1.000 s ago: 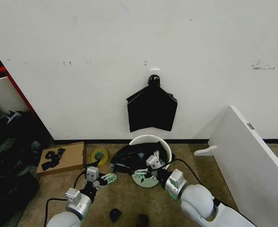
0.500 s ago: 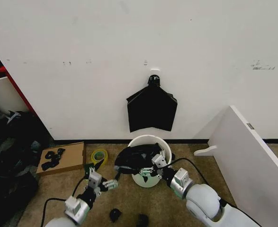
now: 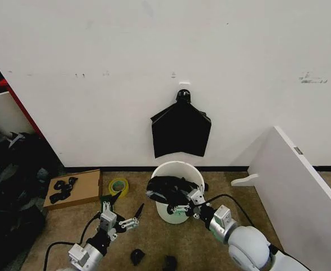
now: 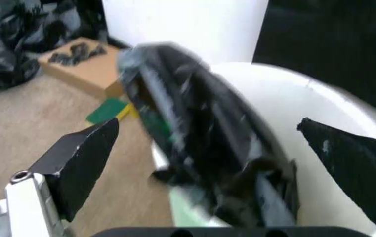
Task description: Place the garbage bag over the trash bin.
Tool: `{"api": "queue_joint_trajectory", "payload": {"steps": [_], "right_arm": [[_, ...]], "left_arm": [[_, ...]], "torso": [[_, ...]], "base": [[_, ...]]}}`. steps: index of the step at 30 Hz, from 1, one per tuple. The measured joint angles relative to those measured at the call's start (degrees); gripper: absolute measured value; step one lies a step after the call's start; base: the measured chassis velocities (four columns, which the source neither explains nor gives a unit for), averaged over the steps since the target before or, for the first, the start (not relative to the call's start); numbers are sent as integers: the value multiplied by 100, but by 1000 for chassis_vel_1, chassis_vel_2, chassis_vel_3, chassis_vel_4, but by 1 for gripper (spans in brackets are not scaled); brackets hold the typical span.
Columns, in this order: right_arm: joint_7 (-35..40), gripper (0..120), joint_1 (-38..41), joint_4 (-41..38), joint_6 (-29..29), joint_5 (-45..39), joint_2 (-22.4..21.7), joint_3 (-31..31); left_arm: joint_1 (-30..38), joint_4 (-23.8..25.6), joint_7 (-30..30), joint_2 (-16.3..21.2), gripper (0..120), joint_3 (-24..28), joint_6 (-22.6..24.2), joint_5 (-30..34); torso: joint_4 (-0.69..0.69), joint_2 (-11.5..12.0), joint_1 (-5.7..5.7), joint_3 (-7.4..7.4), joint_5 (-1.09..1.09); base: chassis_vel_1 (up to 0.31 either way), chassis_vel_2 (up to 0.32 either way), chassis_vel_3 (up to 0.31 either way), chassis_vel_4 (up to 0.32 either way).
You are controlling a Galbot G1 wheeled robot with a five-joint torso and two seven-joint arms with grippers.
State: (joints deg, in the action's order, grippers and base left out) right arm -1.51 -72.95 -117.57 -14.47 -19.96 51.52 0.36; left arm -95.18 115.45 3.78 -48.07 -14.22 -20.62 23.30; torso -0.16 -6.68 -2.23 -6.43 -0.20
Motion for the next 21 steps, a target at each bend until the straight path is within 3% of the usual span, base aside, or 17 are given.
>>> {"api": "queue_joint_trajectory", "payload": {"steps": [10, 15, 21], "right_arm": [[209, 100, 120, 115, -86, -386, 81, -35], [533, 100, 666, 73, -515, -1272, -167, -261], [716, 100, 1420, 546, -973, -1914, -254, -95]], "left_arm": [[-21, -2, 112, -152, 100, 4, 112, 316], [-97, -31, 235, -604, 100, 52, 219, 429], [-105, -86, 242, -816, 100, 164, 310, 378]], "torso": [[0, 0, 0, 0, -1], [-1, 0, 0, 0, -1], [1, 0, 0, 0, -1]], "base": [[0, 0, 0, 0], [0, 0, 0, 0], [0, 0, 0, 0]]}}
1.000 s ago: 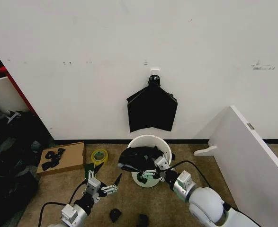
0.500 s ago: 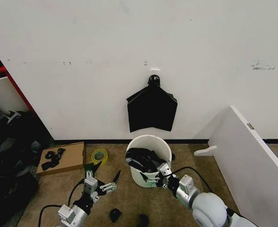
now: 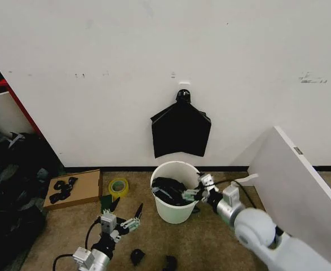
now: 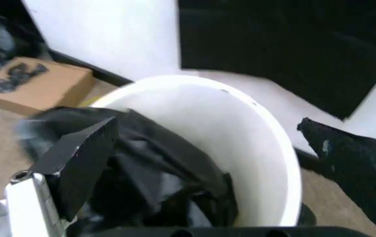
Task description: Place the garbage bag over the trash bin.
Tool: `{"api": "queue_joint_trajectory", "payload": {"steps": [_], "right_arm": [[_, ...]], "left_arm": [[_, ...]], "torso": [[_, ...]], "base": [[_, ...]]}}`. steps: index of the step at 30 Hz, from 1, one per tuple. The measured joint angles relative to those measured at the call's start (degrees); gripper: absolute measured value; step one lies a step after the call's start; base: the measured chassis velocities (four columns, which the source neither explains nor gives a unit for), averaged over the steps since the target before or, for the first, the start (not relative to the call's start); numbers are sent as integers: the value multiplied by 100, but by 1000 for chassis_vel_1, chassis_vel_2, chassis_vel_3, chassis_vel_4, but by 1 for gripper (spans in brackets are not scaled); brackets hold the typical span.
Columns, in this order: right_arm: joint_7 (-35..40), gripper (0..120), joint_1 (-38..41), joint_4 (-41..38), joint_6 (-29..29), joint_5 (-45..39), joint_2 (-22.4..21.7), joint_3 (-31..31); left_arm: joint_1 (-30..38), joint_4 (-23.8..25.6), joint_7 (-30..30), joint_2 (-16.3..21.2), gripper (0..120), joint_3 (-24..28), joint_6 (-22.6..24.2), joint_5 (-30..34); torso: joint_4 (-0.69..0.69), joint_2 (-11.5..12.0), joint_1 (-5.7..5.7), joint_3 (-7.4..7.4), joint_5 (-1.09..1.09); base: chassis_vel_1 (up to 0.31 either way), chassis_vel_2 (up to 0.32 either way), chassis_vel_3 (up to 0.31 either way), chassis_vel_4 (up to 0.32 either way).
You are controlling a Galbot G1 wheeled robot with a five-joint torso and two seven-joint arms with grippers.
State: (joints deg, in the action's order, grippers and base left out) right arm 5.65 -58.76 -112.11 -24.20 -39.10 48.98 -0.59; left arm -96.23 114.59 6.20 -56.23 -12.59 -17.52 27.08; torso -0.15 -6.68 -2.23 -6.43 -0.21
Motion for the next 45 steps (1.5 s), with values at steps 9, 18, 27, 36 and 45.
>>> {"api": "queue_joint_trajectory", "payload": {"steps": [9, 18, 27, 36, 45], "right_arm": [[52, 100, 1697, 1682, -1111, -1092, 408, 475], [-315, 77, 2227, 2923, -1522, -1185, 787, 672], [-839, 41, 2174, 3157, -1732, -815, 809, 628], [-854, 14, 2168, 3148, -1775, -673, 938, 497], [-379, 3, 1922, 2789, -1776, -990, 911, 411]], "left_arm": [[41, 45, 70, -74, 100, 28, 238, -26], [-1, 99, 90, -110, 100, -47, 302, 34], [15, 98, 94, -154, 100, -63, 321, 84], [23, 99, 97, -161, 100, -69, 328, 99], [9, 123, 108, -148, 100, -115, 325, 168]], "torso": [[2, 0, 0, -1, 2], [0, 0, 0, 0, 0], [-1, 0, 1, 0, 1], [1, 0, 1, 0, 0], [-1, 0, 1, 0, 1]], "base": [[0, 0, 0, 0], [0, 0, 0, 0], [0, 0, 0, 0], [0, 0, 0, 0], [0, 0, 0, 0]]}}
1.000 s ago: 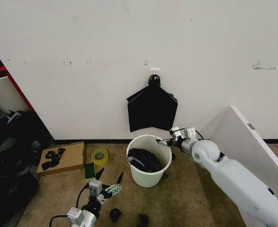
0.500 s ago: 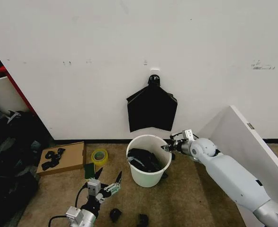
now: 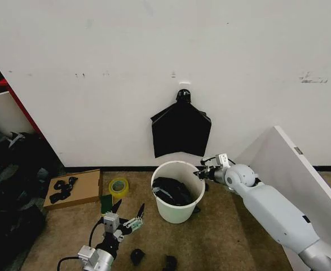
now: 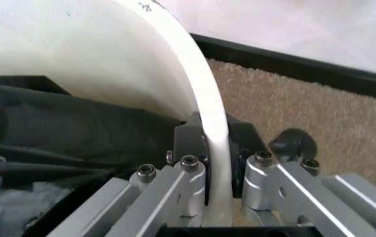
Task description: Place the garbage bag over the trash bin.
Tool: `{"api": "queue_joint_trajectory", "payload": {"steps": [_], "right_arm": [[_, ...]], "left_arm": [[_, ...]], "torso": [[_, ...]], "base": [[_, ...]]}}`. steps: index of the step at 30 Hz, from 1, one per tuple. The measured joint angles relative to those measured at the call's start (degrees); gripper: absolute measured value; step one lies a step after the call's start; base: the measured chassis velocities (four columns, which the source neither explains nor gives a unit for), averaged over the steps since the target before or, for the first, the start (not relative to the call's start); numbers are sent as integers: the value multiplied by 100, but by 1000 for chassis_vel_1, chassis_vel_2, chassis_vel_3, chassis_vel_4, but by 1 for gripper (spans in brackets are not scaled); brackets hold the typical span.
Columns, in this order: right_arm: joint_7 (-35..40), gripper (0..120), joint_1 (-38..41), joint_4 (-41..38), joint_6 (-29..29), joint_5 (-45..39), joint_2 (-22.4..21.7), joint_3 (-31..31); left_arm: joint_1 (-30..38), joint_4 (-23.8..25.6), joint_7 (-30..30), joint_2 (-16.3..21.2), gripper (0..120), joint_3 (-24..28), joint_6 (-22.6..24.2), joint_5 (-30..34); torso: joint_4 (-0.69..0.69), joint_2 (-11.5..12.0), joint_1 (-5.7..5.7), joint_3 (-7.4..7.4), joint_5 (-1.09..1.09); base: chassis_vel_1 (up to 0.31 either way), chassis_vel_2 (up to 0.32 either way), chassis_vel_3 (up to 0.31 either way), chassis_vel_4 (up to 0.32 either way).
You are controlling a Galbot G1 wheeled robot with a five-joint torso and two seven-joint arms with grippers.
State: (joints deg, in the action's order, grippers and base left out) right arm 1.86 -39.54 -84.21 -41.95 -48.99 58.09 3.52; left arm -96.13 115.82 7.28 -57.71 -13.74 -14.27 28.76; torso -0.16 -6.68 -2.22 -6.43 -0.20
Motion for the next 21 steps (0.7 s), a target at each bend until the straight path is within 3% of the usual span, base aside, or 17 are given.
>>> {"api": "queue_joint_trajectory", "payload": {"steps": [6, 7, 8, 12, 15, 21], "right_arm": [[1510, 3, -543, -854, 220, -1060, -20, -304], [2068, 3, -680, -1099, 300, -1367, 4, -378], [2068, 3, -680, -1099, 300, -1367, 4, -378], [3688, 3, -1012, -1793, 752, -2197, 214, -541], [4586, 3, -1379, -2391, 1392, -2375, 391, -576], [5272, 3, -1768, -2773, 2071, -2158, 749, -536]], "left_arm": [[30, 3, 5, 2, 100, -5, -2, 47], [42, 3, 8, 2, 100, -7, -2, 62], [42, 3, 8, 2, 100, -7, -2, 62], [61, 3, 11, 29, 100, -8, -3, 90], [65, 5, 12, 80, 100, -21, -8, 118], [71, 13, 17, 192, 100, -51, -13, 190]], "torso": [[-1, 0, 0, 0, -1], [-2, 0, 0, 0, 0], [-2, 0, 0, 0, 0], [2, 0, 0, 0, 1], [0, 0, 0, 0, 1], [2, 0, 0, 0, 1]], "base": [[0, 0, 0, 0], [0, 0, 0, 0], [0, 0, 0, 0], [0, 0, 0, 0], [0, 0, 0, 0], [0, 0, 0, 0]]}}
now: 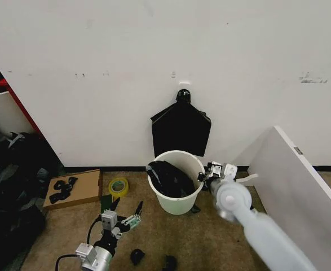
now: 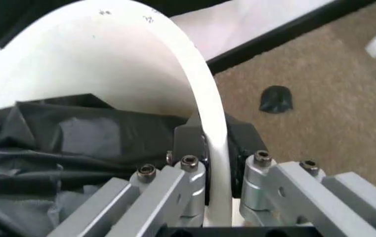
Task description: Place the garbage bag over the trash bin.
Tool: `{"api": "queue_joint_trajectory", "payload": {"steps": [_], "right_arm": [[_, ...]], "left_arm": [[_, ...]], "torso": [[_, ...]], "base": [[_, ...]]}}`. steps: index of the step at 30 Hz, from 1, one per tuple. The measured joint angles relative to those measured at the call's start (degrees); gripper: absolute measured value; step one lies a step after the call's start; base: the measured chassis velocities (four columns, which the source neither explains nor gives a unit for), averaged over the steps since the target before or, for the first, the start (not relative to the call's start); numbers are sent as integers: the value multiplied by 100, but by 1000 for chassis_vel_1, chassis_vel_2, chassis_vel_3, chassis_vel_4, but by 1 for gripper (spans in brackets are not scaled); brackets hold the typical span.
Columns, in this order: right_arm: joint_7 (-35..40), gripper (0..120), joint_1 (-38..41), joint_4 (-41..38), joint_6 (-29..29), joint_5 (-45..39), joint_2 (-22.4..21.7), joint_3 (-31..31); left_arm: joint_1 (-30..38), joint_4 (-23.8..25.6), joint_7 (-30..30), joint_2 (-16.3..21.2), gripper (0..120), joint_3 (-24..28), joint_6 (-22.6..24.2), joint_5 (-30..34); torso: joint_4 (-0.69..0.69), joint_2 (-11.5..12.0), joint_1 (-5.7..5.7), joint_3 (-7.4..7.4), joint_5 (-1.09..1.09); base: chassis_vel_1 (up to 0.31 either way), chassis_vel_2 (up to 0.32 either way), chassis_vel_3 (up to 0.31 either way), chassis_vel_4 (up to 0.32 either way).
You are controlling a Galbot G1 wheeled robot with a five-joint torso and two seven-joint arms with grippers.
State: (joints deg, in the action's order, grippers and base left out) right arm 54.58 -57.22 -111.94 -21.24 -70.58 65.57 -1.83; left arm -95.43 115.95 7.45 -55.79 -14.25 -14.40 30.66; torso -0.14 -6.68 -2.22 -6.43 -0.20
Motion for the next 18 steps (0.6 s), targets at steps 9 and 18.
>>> {"api": "queue_joint_trajectory", "payload": {"steps": [9, 18], "right_arm": [[338, 3, -399, 226, 334, 573, 453, -5], [318, 3, -551, 414, 422, 820, 737, -100]], "left_arm": [[-52, 215, 151, 312, 100, -78, 94, 528], [3, 368, 293, 392, 100, -149, 292, 841]], "torso": [[-1, 0, 0, 0, 0], [-3, 0, 0, 0, 1]], "base": [[0, 0, 0, 0], [0, 0, 0, 0]]}}
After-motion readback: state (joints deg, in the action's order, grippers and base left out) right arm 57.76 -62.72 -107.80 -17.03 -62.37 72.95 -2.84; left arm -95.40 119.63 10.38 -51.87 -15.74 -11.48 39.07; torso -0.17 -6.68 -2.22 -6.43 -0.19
